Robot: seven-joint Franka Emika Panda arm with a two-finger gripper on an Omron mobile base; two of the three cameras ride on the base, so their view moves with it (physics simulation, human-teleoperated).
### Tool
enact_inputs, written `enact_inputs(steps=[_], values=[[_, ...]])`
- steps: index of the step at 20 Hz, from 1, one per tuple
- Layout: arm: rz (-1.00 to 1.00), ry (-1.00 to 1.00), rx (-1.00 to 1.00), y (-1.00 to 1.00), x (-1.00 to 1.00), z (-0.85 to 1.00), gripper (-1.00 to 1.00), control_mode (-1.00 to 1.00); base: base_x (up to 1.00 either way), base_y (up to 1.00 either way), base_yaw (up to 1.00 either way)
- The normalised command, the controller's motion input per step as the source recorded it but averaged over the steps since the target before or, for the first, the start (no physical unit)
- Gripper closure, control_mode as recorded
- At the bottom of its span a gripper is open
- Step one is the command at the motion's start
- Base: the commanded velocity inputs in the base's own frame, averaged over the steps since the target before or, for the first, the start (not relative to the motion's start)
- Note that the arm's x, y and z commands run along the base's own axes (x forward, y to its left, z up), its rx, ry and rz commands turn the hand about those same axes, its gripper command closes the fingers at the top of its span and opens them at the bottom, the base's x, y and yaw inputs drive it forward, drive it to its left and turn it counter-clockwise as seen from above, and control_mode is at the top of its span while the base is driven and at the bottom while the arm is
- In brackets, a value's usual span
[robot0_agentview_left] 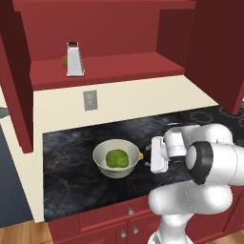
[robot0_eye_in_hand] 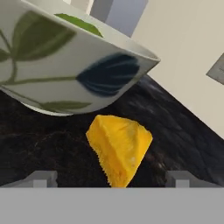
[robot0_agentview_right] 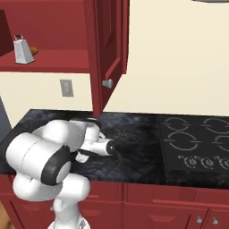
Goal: Pick the cheese from the fridge and the cheese grater from the cabinet and place them next to the salad bowl.
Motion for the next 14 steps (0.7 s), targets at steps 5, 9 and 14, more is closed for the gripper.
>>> enact_inputs(steps=[5,9,14], values=[[-0.01,0.02,-0.22,0.0,-0.34,0.55,-1.0,-1.0,0.0,0.0,0.0],[-0.05,0.1,-0.24,0.0,-0.23,0.19,-1.0,-1.0,0.0,0.0,0.0],[-0.06,0.02,-0.2,0.0,-0.24,0.0,-1.0,-1.0,0.0,0.0,0.0]])
